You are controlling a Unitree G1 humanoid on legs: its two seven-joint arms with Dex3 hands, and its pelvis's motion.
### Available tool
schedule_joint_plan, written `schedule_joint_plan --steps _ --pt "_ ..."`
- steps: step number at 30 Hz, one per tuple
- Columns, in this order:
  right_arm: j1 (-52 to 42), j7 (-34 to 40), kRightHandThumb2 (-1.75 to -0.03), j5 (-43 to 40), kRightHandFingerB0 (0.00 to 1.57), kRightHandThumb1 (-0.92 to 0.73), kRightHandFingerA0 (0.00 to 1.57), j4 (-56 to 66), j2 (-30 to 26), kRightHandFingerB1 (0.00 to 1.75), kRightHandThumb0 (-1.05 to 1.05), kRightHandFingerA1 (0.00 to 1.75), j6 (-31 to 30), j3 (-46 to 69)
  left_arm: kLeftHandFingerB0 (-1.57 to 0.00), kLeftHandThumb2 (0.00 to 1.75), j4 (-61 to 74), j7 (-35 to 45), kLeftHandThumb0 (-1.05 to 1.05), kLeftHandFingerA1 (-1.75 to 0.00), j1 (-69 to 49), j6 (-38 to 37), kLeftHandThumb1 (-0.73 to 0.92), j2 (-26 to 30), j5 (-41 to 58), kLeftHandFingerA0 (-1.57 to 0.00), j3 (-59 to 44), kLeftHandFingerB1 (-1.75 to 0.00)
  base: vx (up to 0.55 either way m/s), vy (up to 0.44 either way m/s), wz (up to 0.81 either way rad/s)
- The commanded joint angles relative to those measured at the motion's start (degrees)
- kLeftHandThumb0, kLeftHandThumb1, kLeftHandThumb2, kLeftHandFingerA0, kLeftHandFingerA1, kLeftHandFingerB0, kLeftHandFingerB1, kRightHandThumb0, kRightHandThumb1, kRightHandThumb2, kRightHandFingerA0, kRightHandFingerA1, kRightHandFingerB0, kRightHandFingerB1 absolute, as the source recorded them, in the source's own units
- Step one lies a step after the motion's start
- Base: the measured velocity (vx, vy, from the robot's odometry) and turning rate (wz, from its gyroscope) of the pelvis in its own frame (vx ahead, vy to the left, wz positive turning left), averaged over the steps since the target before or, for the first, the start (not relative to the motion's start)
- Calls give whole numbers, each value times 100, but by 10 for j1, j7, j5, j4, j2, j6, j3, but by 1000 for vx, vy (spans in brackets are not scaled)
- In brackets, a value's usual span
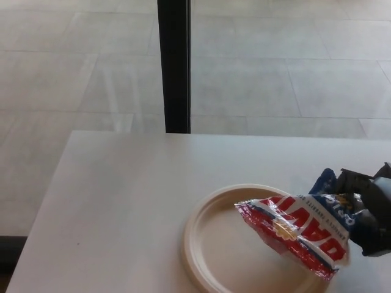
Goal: The robot uses its right hand to pick up a bag of sunflower seeds kept in the middle of the desk and tilts it over a plate kept next to it to pour out a few seeds and then puts the bag of seeds back on the desk
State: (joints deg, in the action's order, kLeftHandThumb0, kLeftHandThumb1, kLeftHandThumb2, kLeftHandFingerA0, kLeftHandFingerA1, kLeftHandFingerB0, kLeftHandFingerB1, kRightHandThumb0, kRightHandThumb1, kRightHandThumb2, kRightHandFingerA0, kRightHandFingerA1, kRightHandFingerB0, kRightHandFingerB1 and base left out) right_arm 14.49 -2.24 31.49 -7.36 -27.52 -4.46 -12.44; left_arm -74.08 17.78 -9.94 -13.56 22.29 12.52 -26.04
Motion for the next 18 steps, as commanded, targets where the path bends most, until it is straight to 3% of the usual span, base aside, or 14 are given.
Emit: schedule_joint_plan --steps 1,2,3,6,8,9,10,11,13,14,15,16,17,18 --pt "23 -39 -82 21 79 -62 91 15 -17 97 -29 174 -34 -1 -31 97 3 0 -76 -62 -6 -16 58 11 2 -44 -3 -49 0 0 0" --pt "29 -38 -84 26 82 -63 91 15 -17 99 -30 175 -40 -1 -37 62 4 3 -74 -54 -7 -15 74 11 4 -46 -5 -34 0 0 0" --pt "41 -42 -87 35 82 -60 106 12 -18 87 -28 170 -47 -5 -36 62 7 9 -76 -54 -10 -16 72 11 8 -46 -8 -35 0 0 0" --pt "60 -36 -91 34 83 -61 91 -1 -26 85 -28 175 -26 -4 -38 62 8 2 -75 -55 -9 -13 73 11 4 -46 -6 -35 0 0 0" --pt "84 -76 -89 56 77 -62 90 14 -36 63 -32 173 -68 -16 -36 63 4 2 -76 -53 -7 -11 72 11 4 -48 -7 -33 0 0 0" --pt "102 -81 -86 59 79 -61 92 11 -39 68 -30 171 -69 -18 -36 63 3 3 -75 -52 -6 -8 72 11 6 -47 -9 -34 0 0 0" --pt "110 -84 -88 59 79 -58 89 12 -41 109 -32 174 -68 -19 -36 62 3 2 -75 -52 -5 -8 72 12 6 -49 -9 -34 0 0 0" --pt "120 -80 -84 62 78 -58 89 5 -42 133 -33 175 -62 -21 -37 62 3 4 -76 -53 -6 -9 72 13 5 -47 -8 -35 0 0 0" --pt "126 -80 -86 65 81 -58 88 7 -44 121 -34 175 -61 -23 -37 62 2 4 -75 -53 -5 -9 72 15 3 -47 -7 -35 0 0 0" --pt "130 -82 -92 65 87 -54 108 7 -44 130 -31 167 -59 -24 -36 62 6 5 -75 -54 -6 -10 73 15 4 -47 -7 -35 0 0 0" --pt "133 -84 -87 66 84 -59 88 10 -45 109 -32 174 -60 -24 -36 62 7 5 -75 -54 -6 -10 73 16 4 -47 -7 -35 0 0 0" --pt "134 -85 -86 67 88 -58 94 14 -46 82 -28 169 -58 -24 -35 62 7 4 -75 -54 -5 -10 73 16 3 -46 -6 -35 0 0 0" --pt "135 -83 -87 71 90 -55 91 17 -46 74 -32 166 -55 -26 -32 78 6 5 -81 -58 -5 -10 57 17 3 -44 -6 -43 0 0 0" --pt "137 -82 -82 76 91 -57 90 20 -46 77 -33 168 -53 -29 -36 62 5 8 -75 -53 -4 -10 72 18 3 -45 -7 -36 0 0 0"
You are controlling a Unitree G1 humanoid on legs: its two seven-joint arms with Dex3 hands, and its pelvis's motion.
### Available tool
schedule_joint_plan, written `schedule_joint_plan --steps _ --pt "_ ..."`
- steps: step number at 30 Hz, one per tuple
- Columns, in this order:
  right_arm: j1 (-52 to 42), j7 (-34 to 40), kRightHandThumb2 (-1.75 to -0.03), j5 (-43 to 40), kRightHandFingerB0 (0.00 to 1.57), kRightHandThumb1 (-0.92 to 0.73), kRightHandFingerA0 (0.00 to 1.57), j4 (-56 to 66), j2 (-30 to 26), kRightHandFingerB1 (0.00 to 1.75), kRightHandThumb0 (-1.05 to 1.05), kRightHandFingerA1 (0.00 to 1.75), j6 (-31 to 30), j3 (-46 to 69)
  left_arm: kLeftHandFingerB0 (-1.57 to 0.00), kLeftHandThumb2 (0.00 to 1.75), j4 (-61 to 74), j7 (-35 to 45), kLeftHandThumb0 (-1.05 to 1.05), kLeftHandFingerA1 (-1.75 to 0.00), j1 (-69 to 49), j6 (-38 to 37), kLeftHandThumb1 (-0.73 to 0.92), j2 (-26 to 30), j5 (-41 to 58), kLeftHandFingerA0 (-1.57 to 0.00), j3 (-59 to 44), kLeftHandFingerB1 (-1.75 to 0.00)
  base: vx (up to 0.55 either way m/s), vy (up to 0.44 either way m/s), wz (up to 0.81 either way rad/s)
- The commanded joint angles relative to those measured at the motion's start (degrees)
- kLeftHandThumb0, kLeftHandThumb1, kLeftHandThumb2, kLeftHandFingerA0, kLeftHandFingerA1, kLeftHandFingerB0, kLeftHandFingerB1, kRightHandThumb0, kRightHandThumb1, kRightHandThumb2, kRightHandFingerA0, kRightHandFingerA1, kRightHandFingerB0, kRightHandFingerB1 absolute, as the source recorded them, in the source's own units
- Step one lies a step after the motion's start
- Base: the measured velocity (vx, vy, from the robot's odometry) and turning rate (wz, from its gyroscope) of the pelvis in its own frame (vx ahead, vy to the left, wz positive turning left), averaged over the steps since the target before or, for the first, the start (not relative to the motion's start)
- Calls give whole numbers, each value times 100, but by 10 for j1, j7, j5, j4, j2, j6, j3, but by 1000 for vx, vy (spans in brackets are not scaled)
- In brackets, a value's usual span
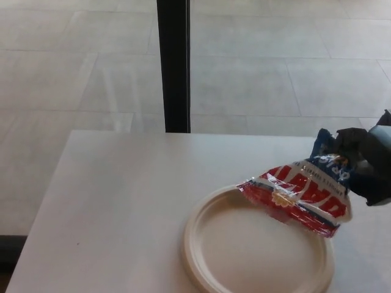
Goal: The robot uses its right hand to pick up a bag of sunflower seeds kept in the middle of the desk and tilts it over a plate kept next to it to pour out a few seeds and then puts the bag of seeds back on the desk
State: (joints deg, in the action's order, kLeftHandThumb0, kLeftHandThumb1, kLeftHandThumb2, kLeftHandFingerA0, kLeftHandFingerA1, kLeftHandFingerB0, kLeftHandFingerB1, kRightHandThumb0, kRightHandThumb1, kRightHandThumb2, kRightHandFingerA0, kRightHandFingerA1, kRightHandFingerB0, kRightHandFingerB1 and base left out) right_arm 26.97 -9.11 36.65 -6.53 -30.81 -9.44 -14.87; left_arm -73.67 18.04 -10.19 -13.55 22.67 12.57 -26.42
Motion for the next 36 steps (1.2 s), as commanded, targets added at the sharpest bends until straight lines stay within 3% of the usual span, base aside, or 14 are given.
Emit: schedule_joint_plan --steps 1,2,4,5,7,8,9,10,12,13,15,16,19,36 --pt "13 -16 -82 25 91 -57 90 13 -12 77 -33 168 -5 -5 -36 62 0 5 -75 -53 -1 -9 72 15 2 -45 -2 -36 0 0 0" --pt "14 -16 -86 26 83 -55 87 12 -11 125 -32 174 -2 -7 -37 62 0 3 -76 -54 0 -8 72 16 0 -44 0 -37 0 0 0" --pt "12 -18 -82 38 84 -58 87 22 -13 71 -35 165 -3 -13 -37 62 0 4 -76 -54 -1 -10 73 17 -2 -44 2 -36 0 0 0" --pt "5 -8 -87 41 85 -51 89 33 -14 110 -33 169 14 -15 -37 62 -1 5 -76 -53 1 -3 72 16 4 -44 -3 -36 0 0 0" --pt "-2 -1 -92 46 87 -49 91 45 -15 119 -32 174 21 -17 -36 62 -2 1 -75 -53 3 -3 71 17 3 -46 -3 -36 0 0 0" --pt "-5 -6 -91 54 87 -49 92 55 -20 89 -31 174 26 -24 -36 62 -2 1 -75 -53 2 -5 72 17 1 -47 -2 -35 0 0 0" --pt "-7 -5 -102 59 82 -42 120 57 -22 82 -36 132 28 -27 -36 62 -5 -2 -76 -51 3 -5 72 18 -2 -47 0 -35 0 0 0" --pt "-7 -6 -90 64 83 -51 93 58 -24 68 -32 169 28 -30 -38 63 -6 -3 -76 -52 3 -5 72 18 -2 -47 1 -35 0 0 0" --pt "-6 -5 -89 75 79 -50 93 58 -26 67 -31 167 29 -36 -38 62 -7 0 -75 -52 4 -2 72 17 2 -46 -3 -35 0 0 0" --pt "-6 7 -94 84 84 -46 88 56 -31 103 -30 174 43 -41 -37 62 -6 0 -76 -52 3 -1 72 19 2 -45 -3 -35 0 0 0" --pt "-5 11 -95 90 85 -45 88 54 -32 106 -30 175 48 -43 -37 62 -6 1 -76 -54 2 -1 72 19 3 -47 -4 -35 0 0 0" --pt "-1 23 -97 101 76 -42 89 49 -36 158 -29 175 60 -47 -36 62 -7 1 -76 -54 1 -2 71 20 3 -47 -4 -35 0 0 0" --pt "16 41 -99 140 72 -46 89 37 -48 172 -33 175 64 -61 -35 62 -4 3 -75 -53 -2 -5 73 20 0 -46 -1 -35 0 0 0" --pt "41 63 -82 250 76 -62 92 41 -41 148 -39 175 34 -79 -36 62 -1 8 -75 -53 -9 -5 73 22 3 -45 -2 -35 0 0 0"
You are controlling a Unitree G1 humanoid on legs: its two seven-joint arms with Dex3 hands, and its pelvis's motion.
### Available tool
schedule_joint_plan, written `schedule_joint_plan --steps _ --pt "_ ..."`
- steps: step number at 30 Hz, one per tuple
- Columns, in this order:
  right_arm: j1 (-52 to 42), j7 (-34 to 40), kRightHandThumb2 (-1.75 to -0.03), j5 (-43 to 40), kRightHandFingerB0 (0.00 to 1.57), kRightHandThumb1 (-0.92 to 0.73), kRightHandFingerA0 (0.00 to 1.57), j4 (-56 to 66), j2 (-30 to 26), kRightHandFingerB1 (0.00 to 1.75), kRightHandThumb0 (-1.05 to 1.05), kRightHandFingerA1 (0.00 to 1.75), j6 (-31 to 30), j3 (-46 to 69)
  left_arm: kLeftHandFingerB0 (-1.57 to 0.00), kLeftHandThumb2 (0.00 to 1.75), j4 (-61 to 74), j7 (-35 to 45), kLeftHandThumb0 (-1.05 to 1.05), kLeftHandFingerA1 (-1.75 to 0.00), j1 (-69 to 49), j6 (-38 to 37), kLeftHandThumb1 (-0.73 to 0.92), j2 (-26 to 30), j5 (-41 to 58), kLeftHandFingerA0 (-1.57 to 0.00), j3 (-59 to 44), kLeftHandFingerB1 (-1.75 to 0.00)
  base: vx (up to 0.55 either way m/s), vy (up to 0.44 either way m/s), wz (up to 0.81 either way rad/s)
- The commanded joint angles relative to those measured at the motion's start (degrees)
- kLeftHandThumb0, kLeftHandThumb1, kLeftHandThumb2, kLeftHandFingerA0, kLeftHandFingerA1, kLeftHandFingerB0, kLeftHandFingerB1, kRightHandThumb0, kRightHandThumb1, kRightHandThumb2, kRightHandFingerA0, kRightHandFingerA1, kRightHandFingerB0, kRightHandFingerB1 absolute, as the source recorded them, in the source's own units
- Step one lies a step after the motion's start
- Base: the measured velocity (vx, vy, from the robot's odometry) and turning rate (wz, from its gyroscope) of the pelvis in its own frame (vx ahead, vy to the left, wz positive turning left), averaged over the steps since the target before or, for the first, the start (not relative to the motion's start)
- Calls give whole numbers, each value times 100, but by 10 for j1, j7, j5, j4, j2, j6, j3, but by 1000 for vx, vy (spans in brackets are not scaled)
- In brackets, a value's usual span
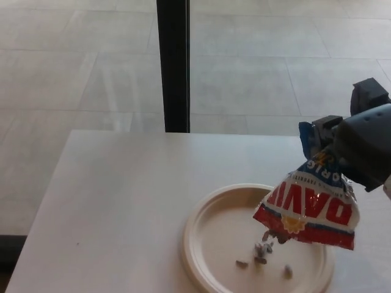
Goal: The robot uses its right hand to pick up a bag of sunflower seeds kept in the middle of the desk and tilts it over a plate kept next to it to pour out a few seeds and then puts the bag of seeds back on the desk
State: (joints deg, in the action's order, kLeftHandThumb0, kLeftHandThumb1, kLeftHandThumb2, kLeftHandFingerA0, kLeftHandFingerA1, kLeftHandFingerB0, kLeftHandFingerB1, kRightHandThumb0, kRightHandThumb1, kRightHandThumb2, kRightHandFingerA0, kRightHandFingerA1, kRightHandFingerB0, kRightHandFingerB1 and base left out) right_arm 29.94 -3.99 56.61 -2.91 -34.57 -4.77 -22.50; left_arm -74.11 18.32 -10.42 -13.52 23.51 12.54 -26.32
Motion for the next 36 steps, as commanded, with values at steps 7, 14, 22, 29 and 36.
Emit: schedule_joint_plan --steps 7,14,22,29,36 --pt "15 -32 -86 50 76 -55 93 21 9 144 -38 175 -23 4 -34 63 0 6 -74 -54 -6 1 74 15 4 -45 -4 -34 0 0 0" --pt "-17 -88 -74 14 73 -68 90 43 39 150 -39 175 -56 27 -35 63 0 14 -75 -52 -12 -3 74 16 3 -43 -3 -35 0 0 0" --pt "-98 -103 -101 -2 86 -54 119 26 87 106 -44 134 -104 51 -34 63 -3 13 -75 -51 -19 -6 74 14 -1 -43 2 -34 0 0 0" --pt "-148 -93 -82 -32 64 -66 92 -27 143 86 -31 171 -191 98 -33 62 2 24 -75 -52 -35 -15 75 7 6 -39 -2 -36 0 0 0" --pt "-181 -76 -75 -68 71 -71 92 -40 160 126 -37 175 -186 138 -33 62 -4 24 -76 -49 -40 -13 74 5 7 -42 -8 -35 0 0 0"
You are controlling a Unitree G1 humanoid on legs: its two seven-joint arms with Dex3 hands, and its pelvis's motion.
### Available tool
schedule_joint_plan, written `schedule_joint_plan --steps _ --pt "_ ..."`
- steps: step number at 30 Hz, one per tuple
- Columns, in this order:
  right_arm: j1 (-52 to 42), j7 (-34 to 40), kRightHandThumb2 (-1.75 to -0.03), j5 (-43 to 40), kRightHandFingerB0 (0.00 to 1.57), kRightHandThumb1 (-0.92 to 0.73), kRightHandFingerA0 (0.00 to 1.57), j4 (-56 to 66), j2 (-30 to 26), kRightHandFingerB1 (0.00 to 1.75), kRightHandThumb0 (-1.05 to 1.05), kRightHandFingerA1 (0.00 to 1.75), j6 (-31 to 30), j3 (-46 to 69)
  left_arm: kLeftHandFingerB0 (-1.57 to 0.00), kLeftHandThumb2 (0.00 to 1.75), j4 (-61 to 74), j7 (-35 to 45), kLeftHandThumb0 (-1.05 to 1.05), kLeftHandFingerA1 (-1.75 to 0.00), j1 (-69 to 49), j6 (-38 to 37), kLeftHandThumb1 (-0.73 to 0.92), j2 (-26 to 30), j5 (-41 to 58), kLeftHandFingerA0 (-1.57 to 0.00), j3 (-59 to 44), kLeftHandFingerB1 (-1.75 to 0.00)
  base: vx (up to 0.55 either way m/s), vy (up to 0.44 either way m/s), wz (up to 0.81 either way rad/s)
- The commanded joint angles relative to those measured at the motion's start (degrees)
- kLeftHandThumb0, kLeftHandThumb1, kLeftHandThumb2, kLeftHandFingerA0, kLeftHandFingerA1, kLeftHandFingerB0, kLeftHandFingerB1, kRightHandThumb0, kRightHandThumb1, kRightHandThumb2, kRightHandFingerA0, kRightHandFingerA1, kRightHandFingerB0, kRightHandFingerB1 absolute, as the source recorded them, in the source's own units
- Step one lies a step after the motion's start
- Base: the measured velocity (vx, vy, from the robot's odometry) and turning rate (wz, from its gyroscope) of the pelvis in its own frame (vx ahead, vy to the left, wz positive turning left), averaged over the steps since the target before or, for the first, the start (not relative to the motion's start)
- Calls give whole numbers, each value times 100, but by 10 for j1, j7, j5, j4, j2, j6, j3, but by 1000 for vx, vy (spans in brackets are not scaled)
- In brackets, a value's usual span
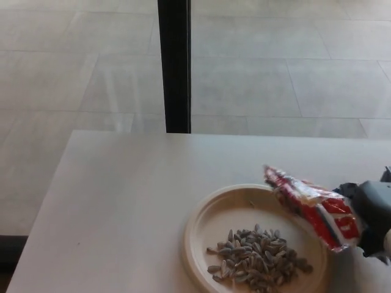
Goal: The robot uses its right hand to pick up a bag of sunflower seeds kept in the middle of the desk and tilts it over a plate kept next to it to pour out a few seeds and then puts the bag of seeds back on the desk
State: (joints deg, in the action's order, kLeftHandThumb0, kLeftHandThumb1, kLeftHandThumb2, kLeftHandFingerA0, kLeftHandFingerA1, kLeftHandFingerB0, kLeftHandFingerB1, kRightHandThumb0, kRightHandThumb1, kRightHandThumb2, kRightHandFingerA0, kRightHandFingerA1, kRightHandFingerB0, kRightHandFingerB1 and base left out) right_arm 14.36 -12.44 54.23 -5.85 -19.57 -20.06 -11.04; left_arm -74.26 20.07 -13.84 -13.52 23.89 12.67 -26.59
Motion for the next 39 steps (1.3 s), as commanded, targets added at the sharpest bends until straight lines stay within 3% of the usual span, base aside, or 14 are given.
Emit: schedule_joint_plan --steps 1,3,5,6,8,10,11,13,19,21,24,25,26,39 --pt "-30 10 -75 -47 71 -71 92 -8 9 126 -37 175 -31 28 -33 62 -3 5 -76 -49 -4 -10 74 1 6 -42 -6 -35 0 0 0" --pt "-35 8 -83 -56 74 -69 91 -1 11 136 -37 174 -35 36 -35 62 -4 6 -77 -49 -5 -9 73 0 7 -41 -8 -36 0 0 0" --pt "-35 1 -82 -67 56 -72 88 1 20 88 -39 167 -50 44 -35 62 -5 -2 -77 -48 -6 -6 73 -1 6 -42 -10 -35 0 0 0" --pt "-37 -4 -82 -80 58 -71 83 4 24 126 -37 174 -54 53 -36 62 -5 -4 -77 -48 -6 -7 73 -2 5 -43 -10 -35 0 0 0" --pt "-40 -9 -80 -99 44 -65 85 10 35 87 -41 165 -62 65 -35 62 -6 -2 -75 -48 -7 -5 73 -3 8 -42 -15 -36 0 0 0" --pt "-49 -5 -93 -103 55 -62 79 13 41 106 -36 174 -64 66 -36 62 -5 2 -77 -51 -8 -1 71 -6 15 -43 -23 -36 0 0 0" --pt "-60 -6 -100 -114 76 -59 89 17 43 152 -34 175 -53 65 -35 62 -4 -3 -76 -50 -10 -6 73 -6 8 -42 -18 -36 0 0 0" --pt "-68 0 -104 -126 79 -57 91 20 47 154 -34 175 -48 68 -36 62 -7 -11 -76 -48 -8 -5 73 -6 4 -43 -17 -36 0 0 0" --pt "-86 10 -69 -170 75 -67 85 25 59 69 -39 140 -13 65 -35 62 -8 -5 -76 -46 -9 -5 72 -5 5 -44 -17 -36 0 0 0" --pt "-84 6 -69 -177 75 -67 85 27 58 69 -39 140 -16 64 -35 62 -9 -7 -76 -46 -7 -3 72 -5 5 -44 -17 -36 0 0 0" --pt "-93 -16 -60 -214 32 -66 82 39 58 38 -43 113 1 69 -35 62 -9 -9 -75 -46 -8 -11 73 -5 -1 -45 -12 -36 0 0 0" --pt "-92 -63 -87 -199 0 -46 1 48 34 21 -68 43 -24 46 -38 62 -10 -12 -76 -48 -5 0 72 -4 2 -45 -15 -36 0 0 0" --pt "-93 -73 -71 -183 0 -45 0 57 20 0 -81 0 -31 31 -37 62 -9 -12 -75 -48 -7 -6 74 -5 -1 -43 -12 -37 0 0 0" --pt "-112 -84 -89 -243 0 -53 0 89 -16 0 -89 29 -41 77 -37 62 -6 -12 -75 -52 -10 -14 74 -11 -2 -42 -9 -38 0 0 0"
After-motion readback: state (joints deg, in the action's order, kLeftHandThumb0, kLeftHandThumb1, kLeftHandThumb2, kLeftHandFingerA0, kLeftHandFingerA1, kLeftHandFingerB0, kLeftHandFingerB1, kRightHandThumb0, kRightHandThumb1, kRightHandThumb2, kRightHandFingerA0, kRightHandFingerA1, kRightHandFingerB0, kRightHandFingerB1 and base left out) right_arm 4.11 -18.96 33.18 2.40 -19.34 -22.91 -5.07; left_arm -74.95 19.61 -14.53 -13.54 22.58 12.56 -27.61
